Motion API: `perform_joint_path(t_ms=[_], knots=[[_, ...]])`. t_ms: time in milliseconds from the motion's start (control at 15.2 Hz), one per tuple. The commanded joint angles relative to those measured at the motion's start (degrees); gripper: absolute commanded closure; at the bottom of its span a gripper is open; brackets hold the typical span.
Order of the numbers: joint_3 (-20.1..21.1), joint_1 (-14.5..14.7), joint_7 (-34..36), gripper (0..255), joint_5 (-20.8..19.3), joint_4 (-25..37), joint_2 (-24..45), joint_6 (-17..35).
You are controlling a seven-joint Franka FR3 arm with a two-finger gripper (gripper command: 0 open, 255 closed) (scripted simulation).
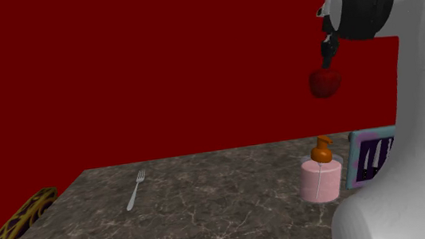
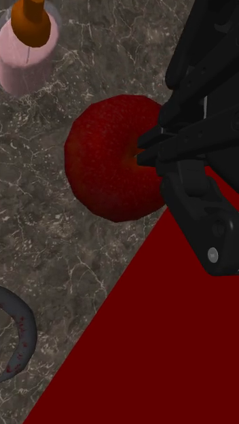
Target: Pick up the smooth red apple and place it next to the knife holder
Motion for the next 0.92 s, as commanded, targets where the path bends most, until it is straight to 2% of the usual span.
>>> perform_joint_path(t_ms=[0,66,858], knots=[[-0.9,-2.2,-2.5,255,0.9,4.9,3.2,-2.1],[-1.3,-3.2,-3.6,255,1.3,7.5,4.9,-3.1],[-1.2,-1.9,-4.7,255,0.2,-10.4,-0.7,9.1]])
